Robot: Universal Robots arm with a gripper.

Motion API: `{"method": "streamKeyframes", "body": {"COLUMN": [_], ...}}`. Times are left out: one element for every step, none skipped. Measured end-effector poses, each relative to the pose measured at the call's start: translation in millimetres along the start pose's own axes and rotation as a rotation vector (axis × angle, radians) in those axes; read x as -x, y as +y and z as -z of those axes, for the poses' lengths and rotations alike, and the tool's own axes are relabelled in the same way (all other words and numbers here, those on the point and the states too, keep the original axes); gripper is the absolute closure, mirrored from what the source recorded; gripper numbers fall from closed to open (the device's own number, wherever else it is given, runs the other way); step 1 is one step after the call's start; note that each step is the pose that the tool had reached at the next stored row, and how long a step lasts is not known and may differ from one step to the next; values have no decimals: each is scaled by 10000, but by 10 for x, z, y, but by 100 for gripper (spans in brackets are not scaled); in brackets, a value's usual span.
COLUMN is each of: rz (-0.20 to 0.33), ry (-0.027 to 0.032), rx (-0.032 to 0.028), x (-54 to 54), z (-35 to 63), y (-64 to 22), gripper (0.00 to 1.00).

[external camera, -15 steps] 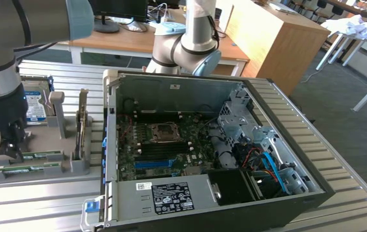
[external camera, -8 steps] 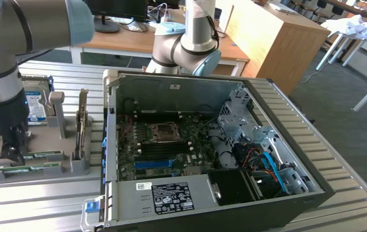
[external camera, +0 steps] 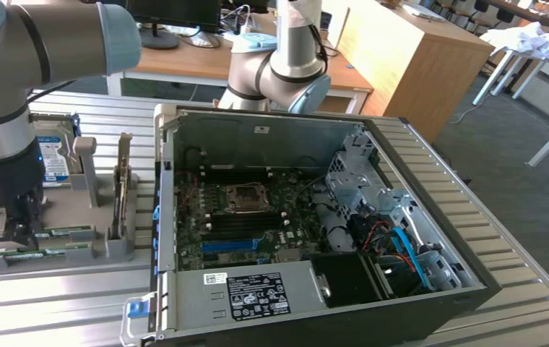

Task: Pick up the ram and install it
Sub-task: 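Pick up the ram and move it above insertion slot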

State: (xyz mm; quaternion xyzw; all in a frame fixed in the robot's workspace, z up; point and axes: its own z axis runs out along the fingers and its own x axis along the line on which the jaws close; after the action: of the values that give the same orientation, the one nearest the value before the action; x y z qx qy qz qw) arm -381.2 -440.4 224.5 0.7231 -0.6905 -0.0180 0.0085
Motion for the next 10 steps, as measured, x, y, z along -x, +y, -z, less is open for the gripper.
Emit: {"method": "streamKeyframes", "body": {"rz": [1,0,0,-1,-1,-1,-1,-1,-1,-1], "ry": [1,1,0,1,0,0,0,-2,-1,0], "rx": [-2,-2,-1,0,-1,-1,-1,-3,-2,-1], "x": [-13,-28,-38,-40,-40,-40,-40,-40,-40,-40], "z": [-1,0,0,0,0,0,-1,-8,-15,-24], "y": [1,3,4,4,4,4,4,4,4,4], "gripper": [63,63,63,63,63,63,63,63,63,63]}}
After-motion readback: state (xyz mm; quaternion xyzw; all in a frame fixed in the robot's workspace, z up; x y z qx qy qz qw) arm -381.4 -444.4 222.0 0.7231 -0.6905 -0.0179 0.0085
